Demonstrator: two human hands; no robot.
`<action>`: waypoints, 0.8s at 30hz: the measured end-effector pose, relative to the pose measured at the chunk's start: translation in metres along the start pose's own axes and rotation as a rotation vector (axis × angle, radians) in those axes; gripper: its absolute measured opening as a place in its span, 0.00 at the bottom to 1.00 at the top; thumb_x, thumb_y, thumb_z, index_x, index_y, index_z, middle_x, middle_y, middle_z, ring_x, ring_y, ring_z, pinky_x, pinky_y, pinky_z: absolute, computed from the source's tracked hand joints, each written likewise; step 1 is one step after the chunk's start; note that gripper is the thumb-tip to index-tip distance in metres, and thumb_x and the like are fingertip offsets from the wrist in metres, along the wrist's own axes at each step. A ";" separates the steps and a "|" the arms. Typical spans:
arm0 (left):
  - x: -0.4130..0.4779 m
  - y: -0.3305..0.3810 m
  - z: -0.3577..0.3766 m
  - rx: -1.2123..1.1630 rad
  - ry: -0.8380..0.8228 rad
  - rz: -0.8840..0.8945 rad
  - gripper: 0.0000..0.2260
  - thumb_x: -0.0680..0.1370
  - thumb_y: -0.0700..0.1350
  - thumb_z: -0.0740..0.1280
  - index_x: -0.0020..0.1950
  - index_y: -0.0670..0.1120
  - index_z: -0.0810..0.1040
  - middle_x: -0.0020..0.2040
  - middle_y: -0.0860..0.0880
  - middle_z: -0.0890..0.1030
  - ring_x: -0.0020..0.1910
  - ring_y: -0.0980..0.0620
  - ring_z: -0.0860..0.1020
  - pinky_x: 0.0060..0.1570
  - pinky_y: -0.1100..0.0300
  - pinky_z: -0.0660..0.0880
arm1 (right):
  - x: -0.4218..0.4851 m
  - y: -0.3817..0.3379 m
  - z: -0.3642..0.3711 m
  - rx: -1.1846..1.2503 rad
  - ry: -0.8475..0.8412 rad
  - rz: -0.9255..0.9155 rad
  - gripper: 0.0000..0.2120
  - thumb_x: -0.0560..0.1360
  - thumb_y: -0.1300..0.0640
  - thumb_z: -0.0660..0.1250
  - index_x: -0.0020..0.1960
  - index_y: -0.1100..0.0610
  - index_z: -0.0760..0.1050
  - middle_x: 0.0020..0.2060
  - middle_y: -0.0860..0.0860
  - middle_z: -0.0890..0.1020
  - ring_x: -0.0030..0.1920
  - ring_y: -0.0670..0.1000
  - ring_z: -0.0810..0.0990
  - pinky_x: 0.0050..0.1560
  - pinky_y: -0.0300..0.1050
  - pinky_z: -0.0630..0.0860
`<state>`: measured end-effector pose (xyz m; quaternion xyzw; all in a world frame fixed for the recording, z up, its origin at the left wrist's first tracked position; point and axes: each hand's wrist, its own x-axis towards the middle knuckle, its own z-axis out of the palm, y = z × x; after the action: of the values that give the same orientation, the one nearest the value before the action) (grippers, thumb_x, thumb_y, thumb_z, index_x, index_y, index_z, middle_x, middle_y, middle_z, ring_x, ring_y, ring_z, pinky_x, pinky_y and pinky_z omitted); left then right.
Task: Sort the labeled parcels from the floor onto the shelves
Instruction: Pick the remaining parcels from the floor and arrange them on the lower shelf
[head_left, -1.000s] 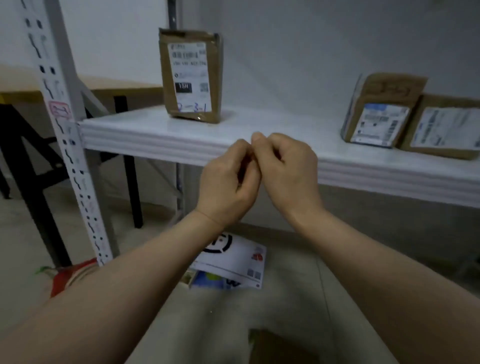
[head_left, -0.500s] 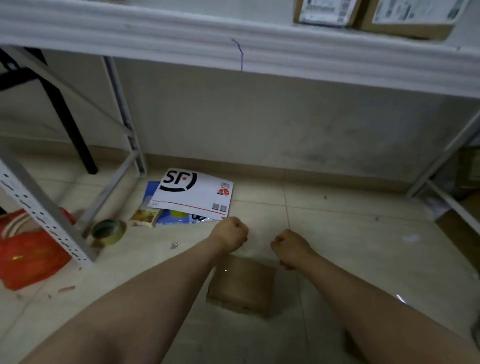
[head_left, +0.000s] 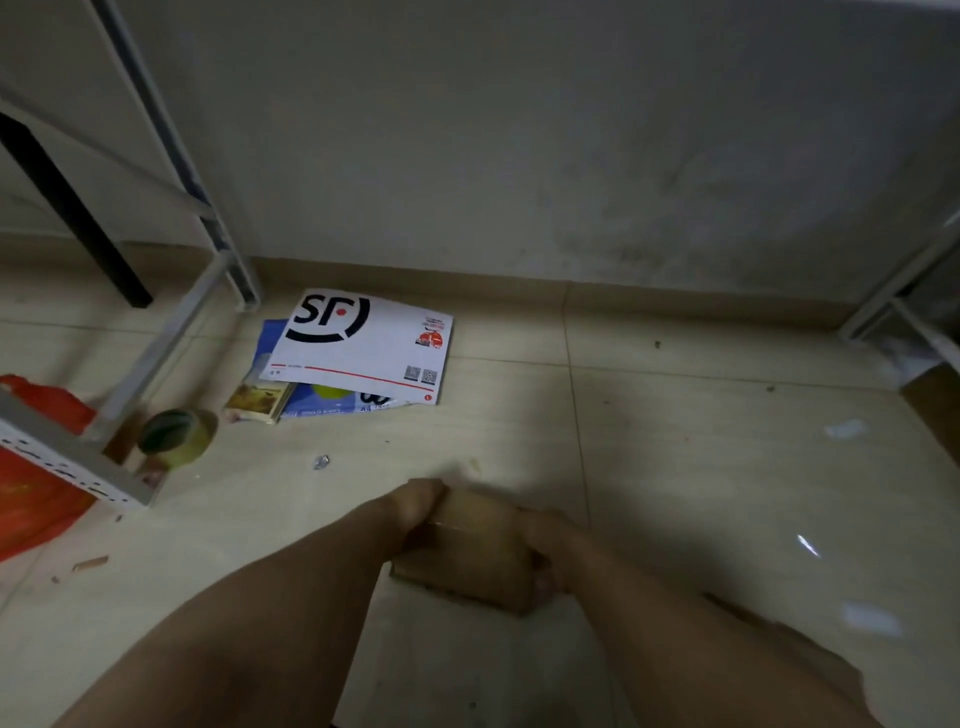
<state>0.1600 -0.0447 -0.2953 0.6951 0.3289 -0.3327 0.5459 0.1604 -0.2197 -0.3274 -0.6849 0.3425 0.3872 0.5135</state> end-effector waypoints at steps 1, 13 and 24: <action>0.000 0.001 0.002 -0.026 0.010 -0.024 0.19 0.83 0.55 0.57 0.62 0.42 0.74 0.47 0.44 0.78 0.41 0.49 0.76 0.29 0.59 0.71 | 0.000 -0.001 0.000 0.049 -0.003 0.000 0.12 0.81 0.55 0.64 0.40 0.58 0.76 0.26 0.52 0.80 0.24 0.50 0.77 0.27 0.41 0.71; -0.009 0.023 -0.016 -0.382 -0.038 -0.018 0.23 0.79 0.63 0.60 0.49 0.41 0.72 0.44 0.41 0.80 0.39 0.43 0.80 0.42 0.51 0.78 | -0.026 -0.036 -0.038 0.289 0.055 -0.135 0.18 0.79 0.39 0.64 0.46 0.54 0.73 0.47 0.56 0.78 0.46 0.57 0.77 0.44 0.53 0.79; -0.034 0.039 -0.038 -0.608 -0.197 0.013 0.14 0.77 0.55 0.68 0.52 0.45 0.80 0.44 0.45 0.86 0.40 0.46 0.85 0.43 0.54 0.80 | -0.056 -0.071 -0.042 0.485 0.049 -0.543 0.12 0.73 0.65 0.73 0.49 0.55 0.73 0.50 0.60 0.84 0.46 0.58 0.85 0.38 0.48 0.80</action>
<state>0.1765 -0.0185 -0.2394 0.4667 0.3542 -0.2813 0.7600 0.2035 -0.2393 -0.2400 -0.6181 0.2423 0.1277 0.7368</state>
